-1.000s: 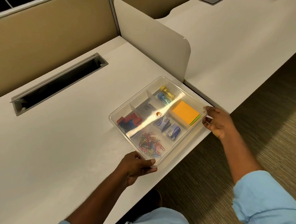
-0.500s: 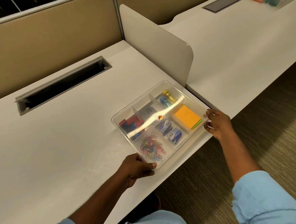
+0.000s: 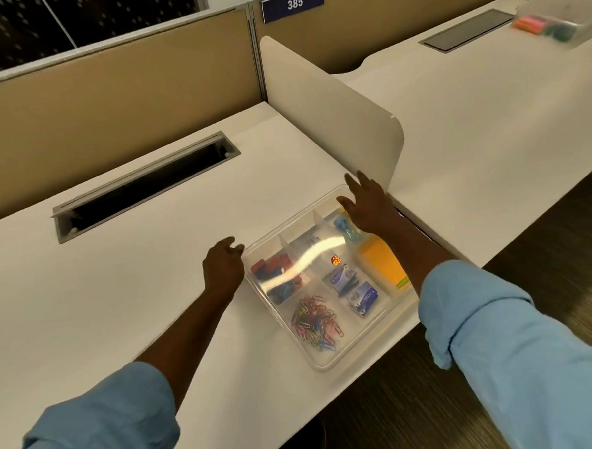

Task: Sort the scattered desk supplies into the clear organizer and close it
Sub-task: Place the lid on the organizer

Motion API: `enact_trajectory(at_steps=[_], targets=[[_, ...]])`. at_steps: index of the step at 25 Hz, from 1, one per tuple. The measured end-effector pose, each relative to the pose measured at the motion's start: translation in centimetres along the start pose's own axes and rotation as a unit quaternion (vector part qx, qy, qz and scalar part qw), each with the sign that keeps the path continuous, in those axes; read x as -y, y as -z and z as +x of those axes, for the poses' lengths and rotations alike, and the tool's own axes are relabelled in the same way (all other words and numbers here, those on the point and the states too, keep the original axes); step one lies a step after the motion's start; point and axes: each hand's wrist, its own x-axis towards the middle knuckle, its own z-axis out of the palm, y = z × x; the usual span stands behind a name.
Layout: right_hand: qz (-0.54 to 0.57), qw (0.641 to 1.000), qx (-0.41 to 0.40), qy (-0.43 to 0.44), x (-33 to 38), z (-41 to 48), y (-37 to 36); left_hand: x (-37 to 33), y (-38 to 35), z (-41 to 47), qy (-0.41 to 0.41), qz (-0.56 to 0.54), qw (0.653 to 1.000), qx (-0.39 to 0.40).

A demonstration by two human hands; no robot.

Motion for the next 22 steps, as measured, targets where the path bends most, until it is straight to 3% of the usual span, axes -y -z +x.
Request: enact_trajectory(at_steps=[5,9,13,19,22], targets=[[-0.010,0.997,0.077,0.019,0.1,3.2,-1.5,0.9,-0.6,0.9,0.067,-0.134,0.988,0.038],[-0.026,0.999,0.017,0.008,-0.2,2.3,-2.9,1.2,-0.2,1.7,0.170,-0.258,0.948,0.082],[-0.040,0.999,-0.029,0.010,0.0,2.1,-3.5,1.2,0.5,2.8,0.290,-0.346,0.878,0.160],[-0.029,0.999,-0.041,-0.003,-0.1,2.5,-4.1,1.5,0.7,3.9,0.390,-0.388,0.809,0.209],[-0.017,0.999,-0.047,-0.007,0.1,2.6,-3.7,1.6,0.7,4.2,0.402,-0.387,0.803,0.208]])
